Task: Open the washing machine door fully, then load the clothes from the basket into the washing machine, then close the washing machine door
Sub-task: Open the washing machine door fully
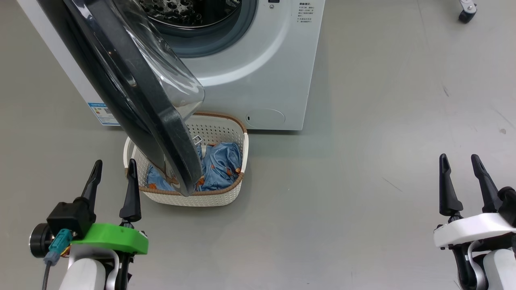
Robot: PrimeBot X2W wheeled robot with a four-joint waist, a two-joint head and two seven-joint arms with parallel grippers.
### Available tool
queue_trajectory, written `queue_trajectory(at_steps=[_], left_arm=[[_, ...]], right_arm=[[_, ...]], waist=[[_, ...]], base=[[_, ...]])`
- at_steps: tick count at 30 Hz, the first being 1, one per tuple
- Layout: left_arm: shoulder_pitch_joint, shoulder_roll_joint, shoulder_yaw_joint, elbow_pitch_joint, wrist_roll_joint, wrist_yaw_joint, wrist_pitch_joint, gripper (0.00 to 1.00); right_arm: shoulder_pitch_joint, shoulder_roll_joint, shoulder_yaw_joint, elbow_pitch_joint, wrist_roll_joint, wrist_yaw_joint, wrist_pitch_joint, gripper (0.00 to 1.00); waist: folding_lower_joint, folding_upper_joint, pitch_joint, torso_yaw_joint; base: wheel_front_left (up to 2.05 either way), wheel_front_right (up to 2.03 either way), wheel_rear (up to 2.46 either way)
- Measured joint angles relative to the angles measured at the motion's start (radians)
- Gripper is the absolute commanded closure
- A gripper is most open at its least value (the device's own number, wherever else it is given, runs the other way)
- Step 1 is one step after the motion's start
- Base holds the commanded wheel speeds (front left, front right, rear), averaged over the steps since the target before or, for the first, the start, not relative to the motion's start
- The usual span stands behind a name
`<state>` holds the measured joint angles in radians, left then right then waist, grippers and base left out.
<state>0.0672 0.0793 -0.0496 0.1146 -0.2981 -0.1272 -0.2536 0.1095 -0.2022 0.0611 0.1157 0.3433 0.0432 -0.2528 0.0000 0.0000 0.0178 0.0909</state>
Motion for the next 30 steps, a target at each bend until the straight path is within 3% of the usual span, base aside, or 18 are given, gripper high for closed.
queue_trajectory(at_steps=[13, 14, 15, 24, 30], left_arm=[[0.008, 0.000, -0.003, 0.000, 0.000, 0.000, 0.000, 0.00], [0.011, 0.000, -0.004, 0.000, 0.000, 0.000, 0.000, 0.73], [0.014, 0.000, -0.006, 0.000, 0.000, 0.000, 0.000, 1.00], [0.015, 0.000, 0.018, -0.008, 0.004, 0.000, 0.000, 1.00], [-0.026, 0.005, 0.059, -0.115, 0.039, 0.000, 0.000, 1.00]], right_arm=[[0.001, 0.013, -0.013, 0.014, -0.022, 0.017, 0.000, 0.00], [0.001, 0.014, -0.014, 0.015, -0.022, 0.017, 0.000, 0.00], [0.002, 0.015, -0.015, 0.015, -0.023, 0.017, 0.000, 0.00], [0.002, 0.031, -0.024, 0.020, -0.029, 0.021, 0.000, 0.00], [0.002, 0.040, -0.037, 0.023, -0.030, 0.027, 0.000, 0.00]], waist=[[0.0000, 0.0000, -0.014, -0.001], [0.0000, 0.0000, -0.014, -0.001], [0.0000, 0.0000, -0.015, -0.001], [0.0000, 0.0000, -0.018, -0.002], [0.0000, 0.0000, -0.021, 0.000]], base=[[0.00, 0.00, 0.00], [0.00, 0.00, 0.00], [0.00, 0.00, 0.00], [0.00, 0.00, 0.00], [0.00, 0.00, 0.00]])
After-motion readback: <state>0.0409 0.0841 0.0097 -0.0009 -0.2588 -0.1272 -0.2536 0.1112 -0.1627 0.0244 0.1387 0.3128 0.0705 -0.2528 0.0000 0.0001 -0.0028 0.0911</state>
